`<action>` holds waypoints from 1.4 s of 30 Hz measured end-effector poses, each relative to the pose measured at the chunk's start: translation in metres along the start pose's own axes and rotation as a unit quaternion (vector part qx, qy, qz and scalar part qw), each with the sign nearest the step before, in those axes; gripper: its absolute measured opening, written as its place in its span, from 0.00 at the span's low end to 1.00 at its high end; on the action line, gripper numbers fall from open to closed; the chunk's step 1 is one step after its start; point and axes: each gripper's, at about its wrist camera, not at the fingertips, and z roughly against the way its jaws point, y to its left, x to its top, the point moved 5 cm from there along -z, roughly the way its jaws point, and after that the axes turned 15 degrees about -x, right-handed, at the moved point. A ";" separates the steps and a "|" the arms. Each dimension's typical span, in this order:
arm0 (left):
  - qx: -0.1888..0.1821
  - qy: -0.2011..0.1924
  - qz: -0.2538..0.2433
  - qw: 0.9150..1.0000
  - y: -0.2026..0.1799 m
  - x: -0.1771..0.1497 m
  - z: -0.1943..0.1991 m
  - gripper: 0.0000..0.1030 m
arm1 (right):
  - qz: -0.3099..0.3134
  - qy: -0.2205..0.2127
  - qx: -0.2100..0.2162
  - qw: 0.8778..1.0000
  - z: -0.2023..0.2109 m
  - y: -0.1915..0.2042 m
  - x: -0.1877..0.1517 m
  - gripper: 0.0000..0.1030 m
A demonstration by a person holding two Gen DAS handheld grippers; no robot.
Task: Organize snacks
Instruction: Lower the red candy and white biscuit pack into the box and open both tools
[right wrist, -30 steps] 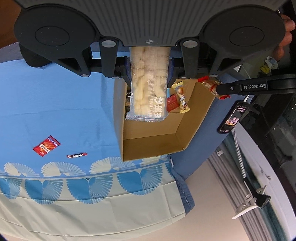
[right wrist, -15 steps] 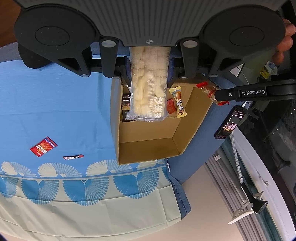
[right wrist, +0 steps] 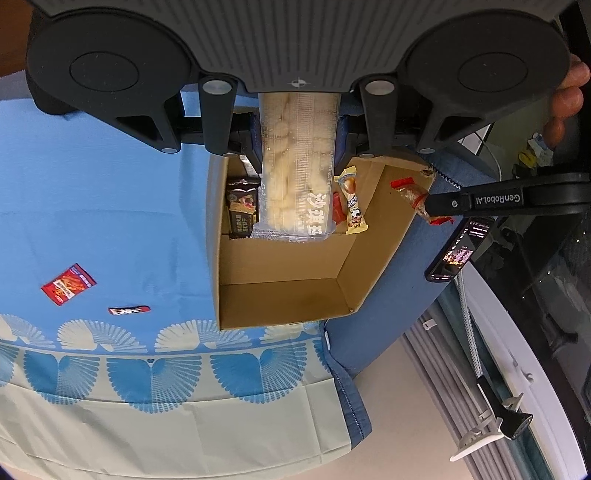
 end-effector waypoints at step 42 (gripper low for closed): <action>0.041 0.098 -0.001 0.994 0.066 0.045 -0.179 0.17 | 0.019 0.083 -0.025 0.996 -0.171 0.026 0.048 0.37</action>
